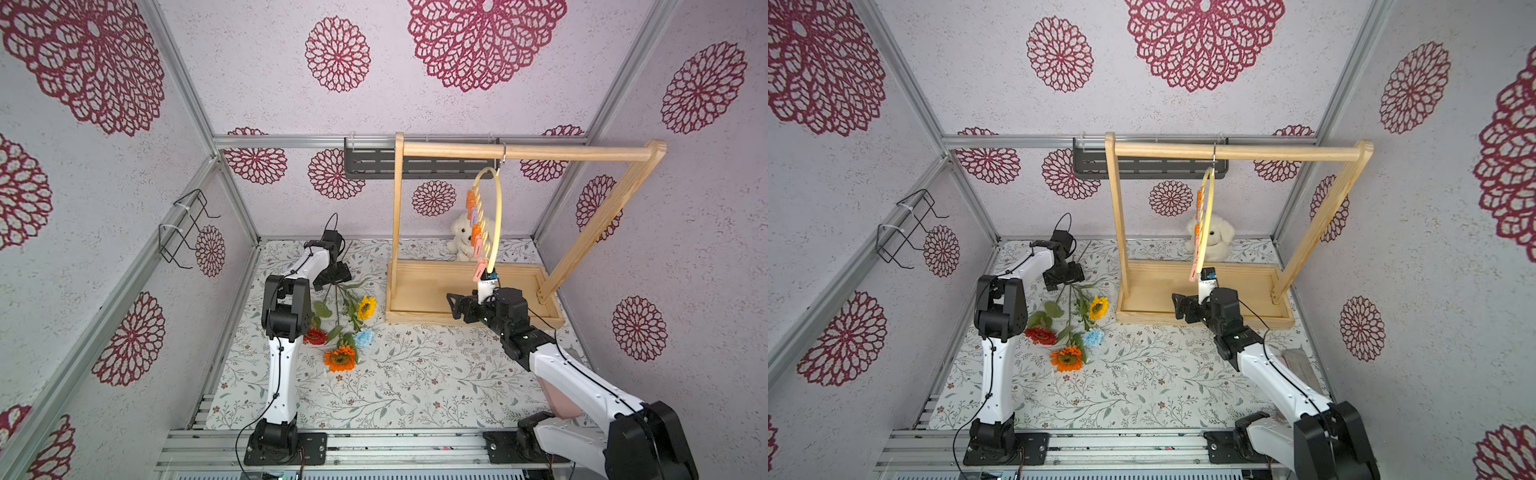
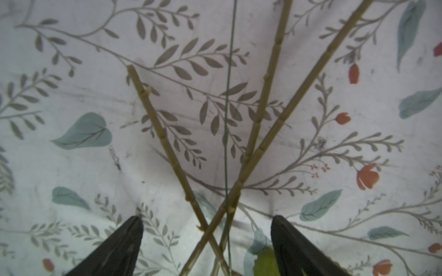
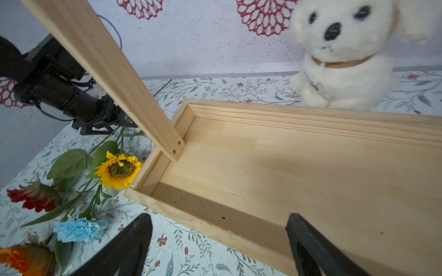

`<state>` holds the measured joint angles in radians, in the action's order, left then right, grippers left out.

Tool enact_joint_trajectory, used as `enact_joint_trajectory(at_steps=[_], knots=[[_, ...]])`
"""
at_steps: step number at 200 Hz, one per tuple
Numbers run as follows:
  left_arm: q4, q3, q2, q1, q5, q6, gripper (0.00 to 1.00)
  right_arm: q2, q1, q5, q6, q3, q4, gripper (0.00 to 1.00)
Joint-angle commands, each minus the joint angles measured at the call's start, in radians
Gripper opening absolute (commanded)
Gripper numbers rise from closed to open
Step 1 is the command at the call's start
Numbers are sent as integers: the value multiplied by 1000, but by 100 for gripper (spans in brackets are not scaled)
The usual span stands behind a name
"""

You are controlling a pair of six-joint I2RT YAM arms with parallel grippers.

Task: Dry the flowers on a clothes hanger
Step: Move the clothesline to the center of the board.

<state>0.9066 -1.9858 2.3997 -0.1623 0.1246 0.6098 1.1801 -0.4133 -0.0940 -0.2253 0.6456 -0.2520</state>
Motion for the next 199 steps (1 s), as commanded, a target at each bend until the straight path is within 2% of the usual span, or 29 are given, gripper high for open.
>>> enact_joint_trajectory(at_steps=[1, 33, 63, 92, 151, 199], knots=[[-7, 58, -4, -6, 34, 49, 76, 84, -77, -5, 59, 53, -176, 93], [-27, 107, -31, 4, 37, 59, 66, 248, -202, 59, 112, 114, -406, 94], [-54, 181, -73, 19, 19, 49, 63, 353, -220, 29, 194, 169, -537, 96], [-85, 259, -107, 41, -14, 71, 55, 445, -220, 11, 237, 266, -530, 97], [-82, 319, -146, 76, 16, 59, 40, 612, -223, -38, 216, 474, -506, 96], [-110, 427, -230, 127, 17, 55, 36, 705, -232, -14, 208, 578, -501, 89]])
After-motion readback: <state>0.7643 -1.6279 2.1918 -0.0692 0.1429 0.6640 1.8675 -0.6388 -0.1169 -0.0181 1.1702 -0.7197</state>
